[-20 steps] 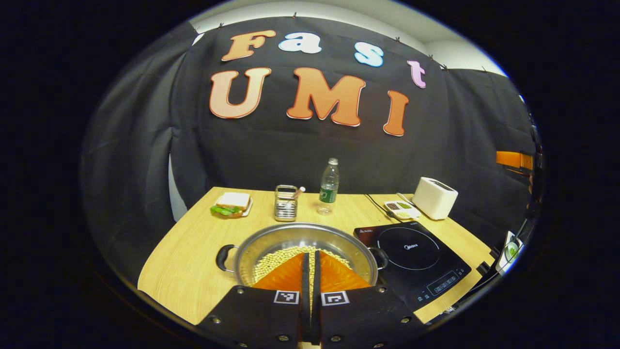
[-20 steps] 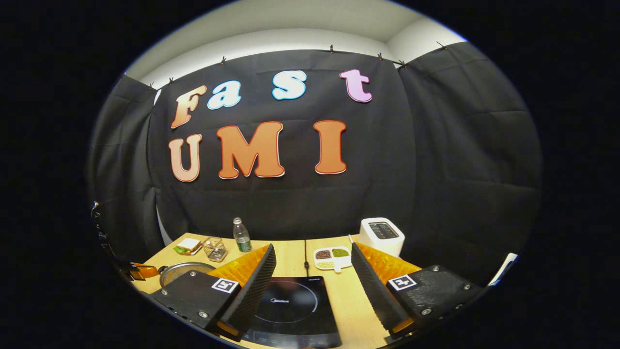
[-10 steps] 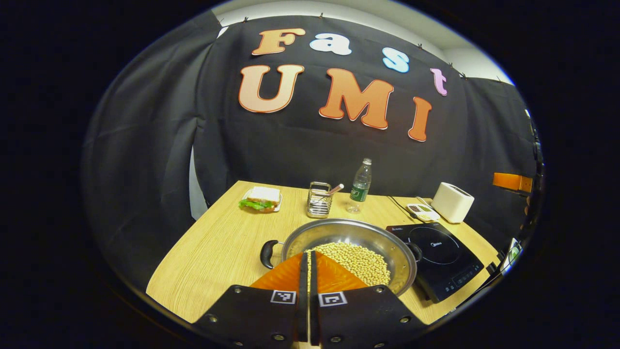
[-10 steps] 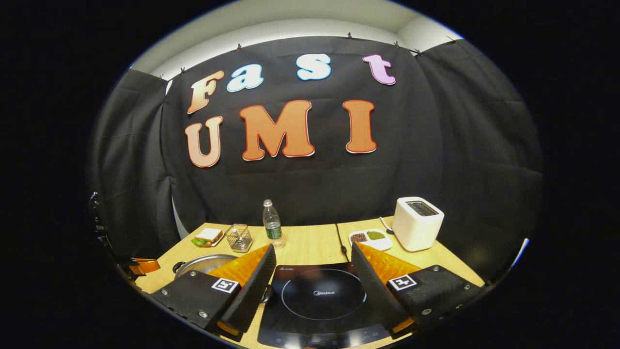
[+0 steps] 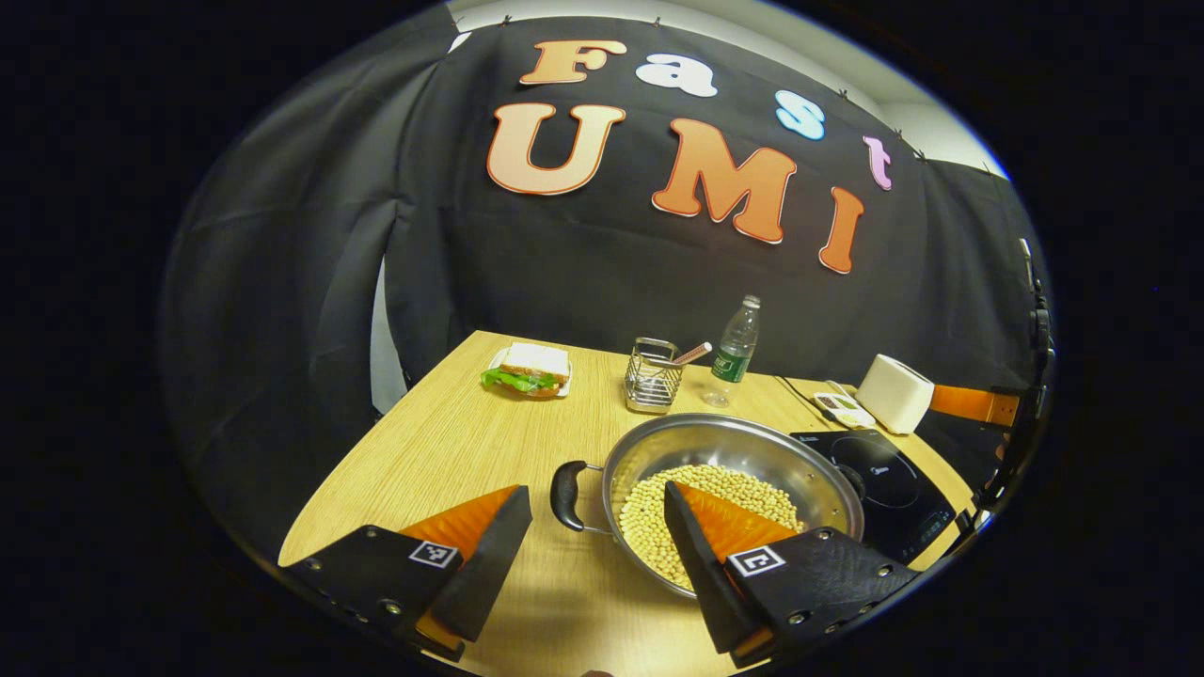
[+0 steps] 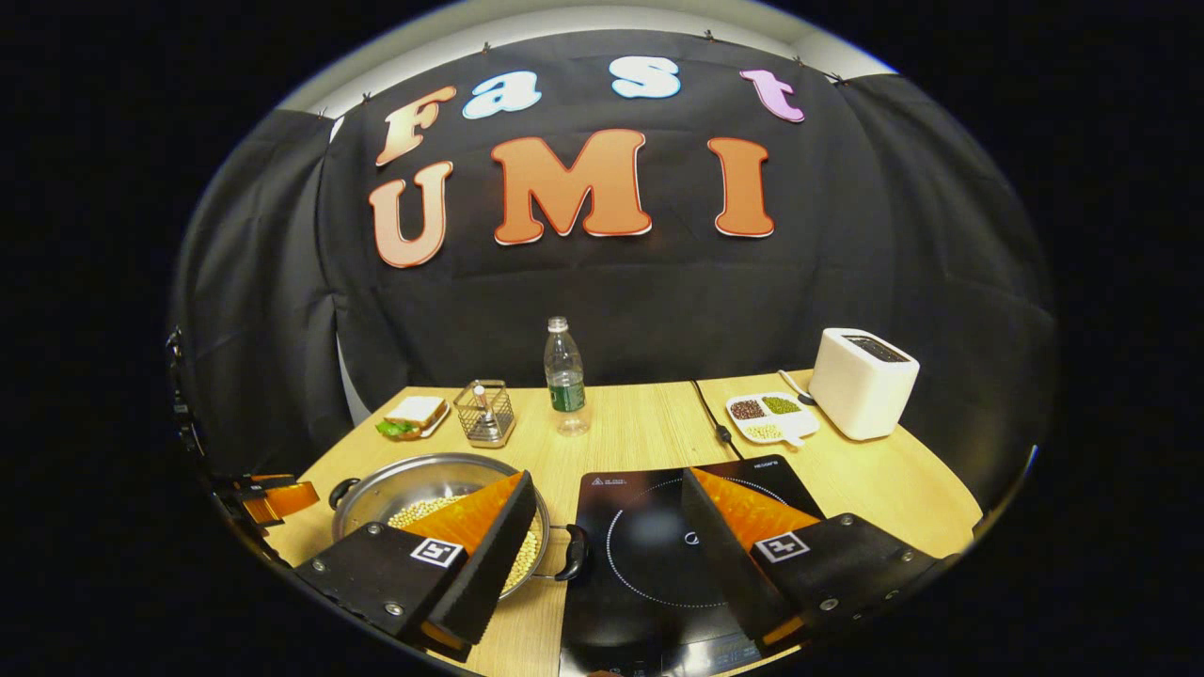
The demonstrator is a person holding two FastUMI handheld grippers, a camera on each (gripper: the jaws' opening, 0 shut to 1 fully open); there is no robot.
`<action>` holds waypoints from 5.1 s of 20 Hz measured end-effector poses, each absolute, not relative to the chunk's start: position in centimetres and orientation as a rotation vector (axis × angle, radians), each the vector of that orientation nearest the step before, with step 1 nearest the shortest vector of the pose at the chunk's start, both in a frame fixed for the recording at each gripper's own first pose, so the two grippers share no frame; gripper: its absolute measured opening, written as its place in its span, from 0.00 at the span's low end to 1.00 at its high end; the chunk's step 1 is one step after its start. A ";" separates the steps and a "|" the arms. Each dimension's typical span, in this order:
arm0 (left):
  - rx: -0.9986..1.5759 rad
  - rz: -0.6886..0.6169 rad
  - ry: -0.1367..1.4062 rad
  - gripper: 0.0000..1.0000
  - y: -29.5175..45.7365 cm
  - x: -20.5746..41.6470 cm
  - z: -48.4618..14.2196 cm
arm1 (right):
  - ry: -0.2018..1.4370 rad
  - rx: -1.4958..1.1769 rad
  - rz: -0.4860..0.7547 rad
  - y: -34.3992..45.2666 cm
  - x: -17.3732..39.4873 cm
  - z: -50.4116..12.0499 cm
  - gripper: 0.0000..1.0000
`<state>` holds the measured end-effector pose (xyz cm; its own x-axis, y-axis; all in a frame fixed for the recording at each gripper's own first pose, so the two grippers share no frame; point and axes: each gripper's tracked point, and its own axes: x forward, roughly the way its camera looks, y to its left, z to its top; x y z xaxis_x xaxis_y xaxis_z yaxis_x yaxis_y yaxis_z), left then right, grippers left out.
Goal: First push the handle of the pot to place it horizontally, then grasp the pot with both hands and set it on the induction cooktop.
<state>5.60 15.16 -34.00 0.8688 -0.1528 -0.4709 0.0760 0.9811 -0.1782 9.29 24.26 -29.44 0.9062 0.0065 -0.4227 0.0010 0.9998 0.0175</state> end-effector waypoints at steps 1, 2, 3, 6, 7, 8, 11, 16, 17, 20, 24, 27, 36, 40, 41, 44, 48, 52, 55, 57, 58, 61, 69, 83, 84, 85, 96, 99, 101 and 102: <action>-0.155 -0.120 0.510 0.88 15.3 6.1 -34.4 | 0.455 0.015 -0.001 24.6 9.5 -30.6 0.97; -0.158 -0.119 0.516 0.88 15.5 6.6 -35.1 | 0.481 0.015 -0.002 24.9 9.6 -31.9 0.97; -0.162 -0.120 0.524 0.88 15.5 7.1 -35.8 | 0.505 0.016 -0.006 25.4 9.7 -33.3 0.97; -0.158 -0.127 0.555 0.88 15.6 8.2 -37.4 | 0.594 0.016 0.004 26.5 9.8 -37.1 0.98; -0.156 -0.131 0.562 0.88 15.6 8.4 -37.8 | 0.615 0.013 0.006 26.9 9.8 -38.1 0.98; -0.153 -0.134 0.567 0.88 15.5 8.8 -38.2 | 0.634 0.002 0.007 27.0 10.0 -38.9 0.98; -0.134 -0.133 0.577 0.89 15.7 10.0 -39.1 | 0.666 0.014 0.014 27.9 10.4 -40.4 0.98; -0.155 -0.140 0.597 0.88 15.3 10.6 -40.4 | 0.713 0.028 0.027 29.0 11.0 -42.3 0.97; -0.160 -0.148 0.600 0.88 15.1 10.6 -40.5 | 0.719 0.031 0.029 29.1 11.1 -42.5 0.95; -0.145 -0.151 0.597 0.87 15.1 11.1 -40.7 | 0.733 0.030 0.021 29.0 11.1 -42.9 0.89; -0.137 -0.156 0.609 0.84 14.8 11.3 -41.1 | 0.734 0.046 0.016 28.8 11.1 -42.8 0.82; -0.153 -0.165 0.638 0.65 14.6 11.1 -41.7 | 0.734 0.052 0.012 28.6 11.2 -42.8 0.77; -0.165 -0.092 0.646 0.46 14.7 9.3 -40.9 | 0.719 0.084 0.025 29.4 11.2 -42.8 0.49; -0.160 -0.046 0.641 0.45 15.6 6.9 -39.2 | 0.725 0.128 0.047 29.8 9.9 -41.9 0.46; -0.156 -0.038 0.638 0.45 15.7 6.5 -38.7 | 0.721 0.134 0.054 29.8 9.8 -41.4 0.46; -0.136 -0.024 0.605 0.46 15.2 5.6 -36.5 | 0.688 0.149 0.069 29.4 9.3 -39.8 0.46; -0.110 -0.028 0.576 0.43 13.6 5.1 -34.0 | 0.665 0.173 0.071 27.9 8.6 -37.7 0.45; -0.105 -0.041 0.558 0.45 11.6 5.0 -32.1 | 0.639 0.189 0.061 25.8 8.4 -35.9 0.46; -0.096 -0.053 0.542 0.45 10.0 5.0 -31.0 | 0.617 0.200 0.050 24.2 8.3 -34.8 0.46; -0.094 -0.059 0.536 0.45 8.9 5.2 -30.4 | 0.604 0.210 0.043 23.3 8.2 -34.1 0.46; -0.093 -0.062 0.534 0.45 8.4 5.2 -30.2 | 0.601 0.213 0.040 22.7 8.1 -33.9 0.46; -0.082 -0.075 0.531 0.45 6.9 5.3 -29.6 | 0.590 0.225 0.031 21.2 8.0 -33.4 0.46; -0.055 -0.125 0.537 0.45 1.8 6.2 -28.9 | 0.575 0.250 -0.010 16.3 8.3 -33.0 0.45; -0.022 -0.224 0.570 0.45 -8.1 8.1 -29.7 | 0.574 0.300 -0.115 6.9 8.1 -34.2 0.45; -0.022 -0.229 0.575 0.45 -8.8 8.4 -30.0 | 0.577 0.298 -0.122 6.3 8.2 -34.4 0.46; -0.024 -0.234 0.580 0.45 -9.5 8.6 -30.2 | 0.581 0.297 -0.130 5.7 8.3 -34.6 0.45; -0.023 -0.301 0.630 0.46 -16.7 9.9 -33.0 | 0.611 0.298 -0.204 -0.9 9.1 -36.0 0.45; -0.014 -0.317 0.648 0.46 -17.9 10.0 -34.0 | 0.623 0.300 -0.218 -1.9 9.0 -36.7 0.46; -0.009 -0.319 0.658 0.46 -18.4 10.1 -34.6 | 0.636 0.308 -0.221 -2.2 9.1 -37.4 0.45; -0.008 -0.320 0.656 0.46 -18.4 10.3 -34.6 | 0.629 0.313 -0.217 -2.4 9.2 -37.4 0.45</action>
<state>10.27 -18.44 -34.58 0.7451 -0.2951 -0.5981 0.2901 0.9509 -0.1079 9.25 -2.38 -37.36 0.7886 -0.1042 -0.6060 0.2924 0.9305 0.2206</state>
